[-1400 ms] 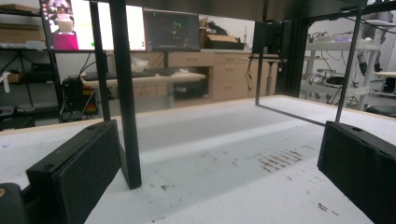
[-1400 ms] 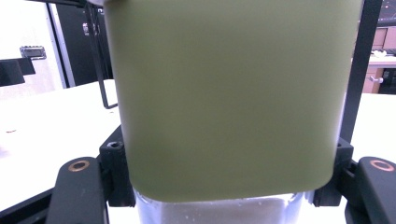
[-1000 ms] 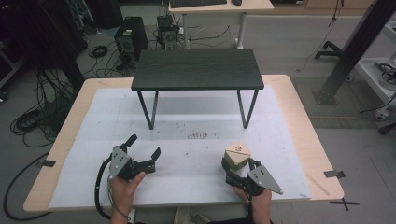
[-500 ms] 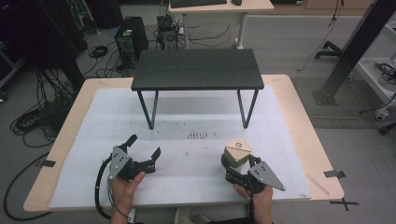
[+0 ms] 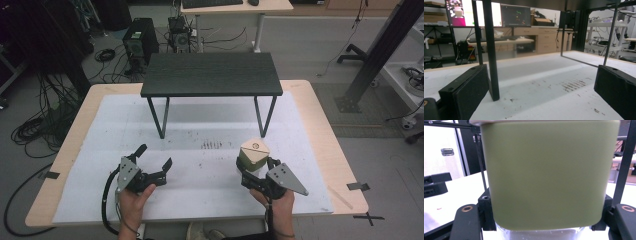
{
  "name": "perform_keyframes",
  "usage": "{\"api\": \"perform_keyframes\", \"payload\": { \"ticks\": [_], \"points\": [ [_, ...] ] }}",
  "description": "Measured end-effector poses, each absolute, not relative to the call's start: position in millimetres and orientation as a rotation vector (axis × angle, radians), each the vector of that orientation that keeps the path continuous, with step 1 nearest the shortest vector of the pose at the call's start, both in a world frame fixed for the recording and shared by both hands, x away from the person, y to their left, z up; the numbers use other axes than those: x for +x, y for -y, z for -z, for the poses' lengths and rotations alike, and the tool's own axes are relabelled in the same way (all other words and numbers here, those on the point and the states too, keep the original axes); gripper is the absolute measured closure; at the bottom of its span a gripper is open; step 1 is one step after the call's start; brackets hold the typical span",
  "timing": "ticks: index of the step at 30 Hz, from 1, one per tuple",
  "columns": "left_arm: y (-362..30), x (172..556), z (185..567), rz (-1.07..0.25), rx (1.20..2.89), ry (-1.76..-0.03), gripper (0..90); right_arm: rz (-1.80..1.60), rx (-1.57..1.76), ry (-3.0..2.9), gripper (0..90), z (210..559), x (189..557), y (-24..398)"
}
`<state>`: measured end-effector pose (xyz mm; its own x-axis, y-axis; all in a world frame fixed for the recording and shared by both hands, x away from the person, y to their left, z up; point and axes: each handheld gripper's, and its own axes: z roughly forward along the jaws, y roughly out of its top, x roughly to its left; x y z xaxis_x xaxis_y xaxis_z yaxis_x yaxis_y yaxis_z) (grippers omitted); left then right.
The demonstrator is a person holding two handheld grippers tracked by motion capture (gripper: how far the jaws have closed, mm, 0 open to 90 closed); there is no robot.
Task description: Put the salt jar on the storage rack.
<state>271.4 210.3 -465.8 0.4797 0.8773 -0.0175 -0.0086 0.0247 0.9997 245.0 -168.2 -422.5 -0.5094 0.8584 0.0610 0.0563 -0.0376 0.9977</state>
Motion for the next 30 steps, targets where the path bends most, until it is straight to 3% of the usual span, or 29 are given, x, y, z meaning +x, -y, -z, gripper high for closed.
{"api": "perform_keyframes", "payload": {
  "ticks": [30],
  "points": [
    [-210,272,466,-0.827,1.381,-0.834,0.5,-1.614,0.952,-1.639,29.7,338,295,144]
  ]
}}
